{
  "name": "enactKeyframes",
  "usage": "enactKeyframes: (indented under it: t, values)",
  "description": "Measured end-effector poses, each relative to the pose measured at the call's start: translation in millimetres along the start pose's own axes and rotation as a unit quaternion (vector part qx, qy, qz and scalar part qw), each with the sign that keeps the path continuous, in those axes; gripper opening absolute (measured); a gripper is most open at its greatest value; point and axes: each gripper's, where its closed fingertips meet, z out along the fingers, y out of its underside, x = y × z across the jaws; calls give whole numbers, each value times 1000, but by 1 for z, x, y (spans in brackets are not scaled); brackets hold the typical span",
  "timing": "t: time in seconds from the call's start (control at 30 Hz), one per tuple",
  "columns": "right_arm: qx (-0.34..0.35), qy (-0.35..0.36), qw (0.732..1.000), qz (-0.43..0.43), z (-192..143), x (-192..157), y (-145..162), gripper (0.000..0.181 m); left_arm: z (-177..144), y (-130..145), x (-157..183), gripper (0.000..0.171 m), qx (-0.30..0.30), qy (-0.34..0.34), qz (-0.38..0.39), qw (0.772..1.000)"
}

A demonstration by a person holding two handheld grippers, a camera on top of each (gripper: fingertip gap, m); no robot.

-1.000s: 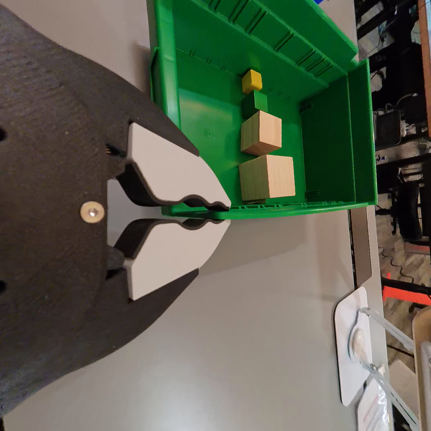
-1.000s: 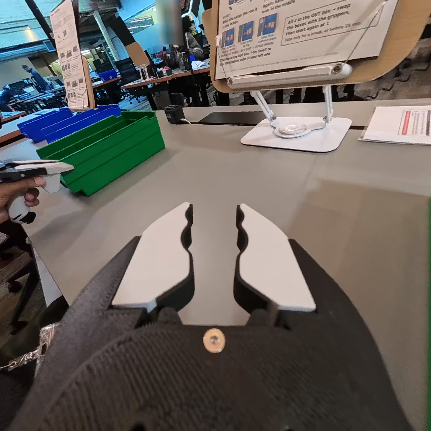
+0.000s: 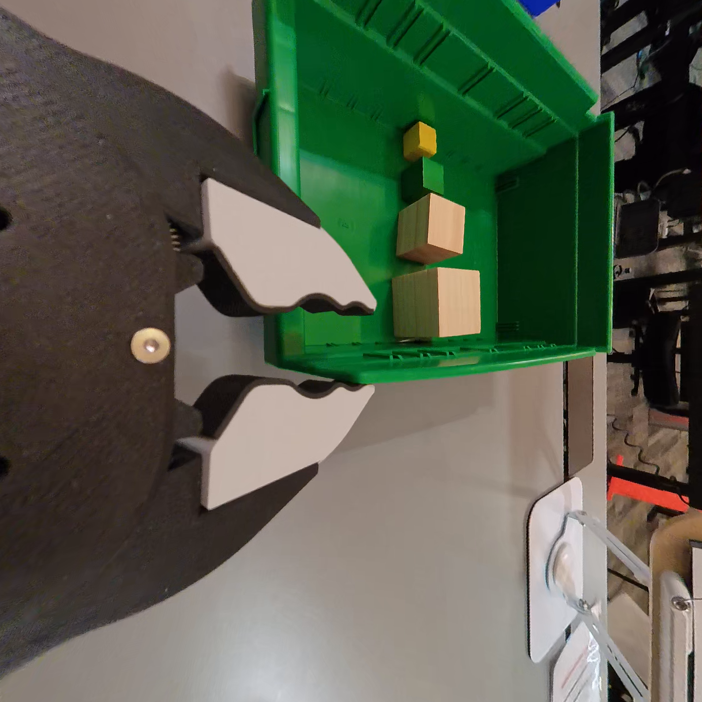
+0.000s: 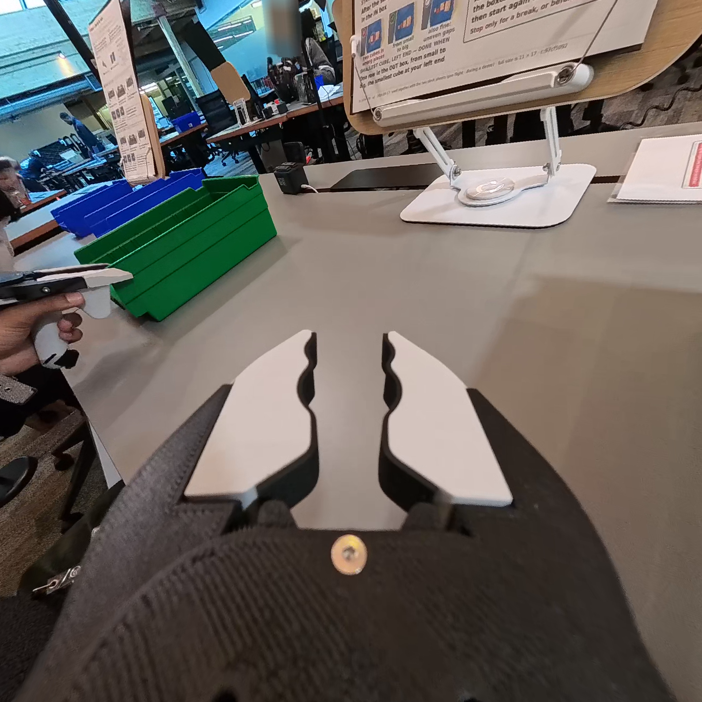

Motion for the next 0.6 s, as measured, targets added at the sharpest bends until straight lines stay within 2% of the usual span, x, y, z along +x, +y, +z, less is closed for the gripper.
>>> enactKeyframes:
  t: [0.13, 0.37, 0.6]
  values:
    - [-1, -1, 1000, 4, 0, 1, 0, 33, -1, -3, 4, 30, 9, 18, -22, 1000]
    - [-4, -1, 1000, 6, 1, 1, 2, 34, 2, 4, 15, 16, -10, 49, -17, 999]
    - [-6, -3, 1000, 8, 1, 0, 3, 34, 3, 6, 14, 14, -15, 42, -8, 999]
